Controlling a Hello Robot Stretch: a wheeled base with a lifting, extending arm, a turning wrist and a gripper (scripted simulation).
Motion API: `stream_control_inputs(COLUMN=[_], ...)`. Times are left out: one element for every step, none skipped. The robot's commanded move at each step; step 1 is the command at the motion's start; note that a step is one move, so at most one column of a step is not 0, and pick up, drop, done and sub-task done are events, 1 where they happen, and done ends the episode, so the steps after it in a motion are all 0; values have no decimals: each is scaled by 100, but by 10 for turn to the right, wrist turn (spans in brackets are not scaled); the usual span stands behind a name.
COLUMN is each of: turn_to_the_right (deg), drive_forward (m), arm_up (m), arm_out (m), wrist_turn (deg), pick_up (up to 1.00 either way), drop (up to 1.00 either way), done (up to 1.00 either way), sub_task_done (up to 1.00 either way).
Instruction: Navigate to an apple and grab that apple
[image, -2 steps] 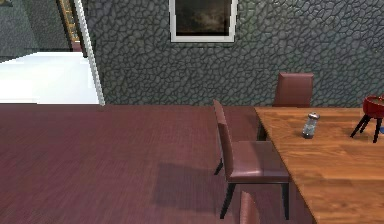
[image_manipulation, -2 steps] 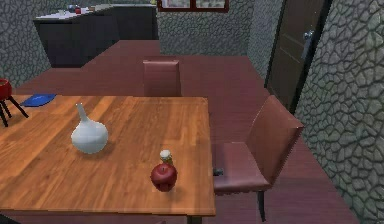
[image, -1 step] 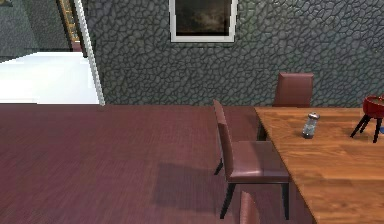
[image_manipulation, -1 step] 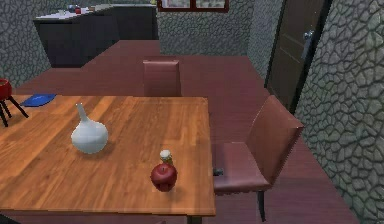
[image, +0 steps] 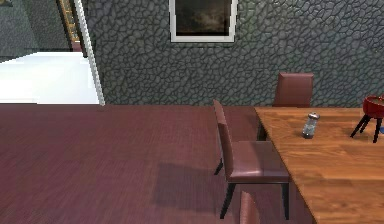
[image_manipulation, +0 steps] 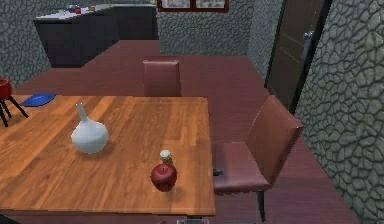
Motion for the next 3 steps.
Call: stream_control_inputs(turn_to_the_right=[0, 0, 0], drive_forward=[0, 0, 0], arm_up=[0, 0, 0], arm_out=[26, 0, 0], wrist_turn=[0, 450, 450], pick_up=[0, 0, 0], drop=[0, 0, 0], done=[0, 0, 0], sub_task_done=[0, 0, 0])
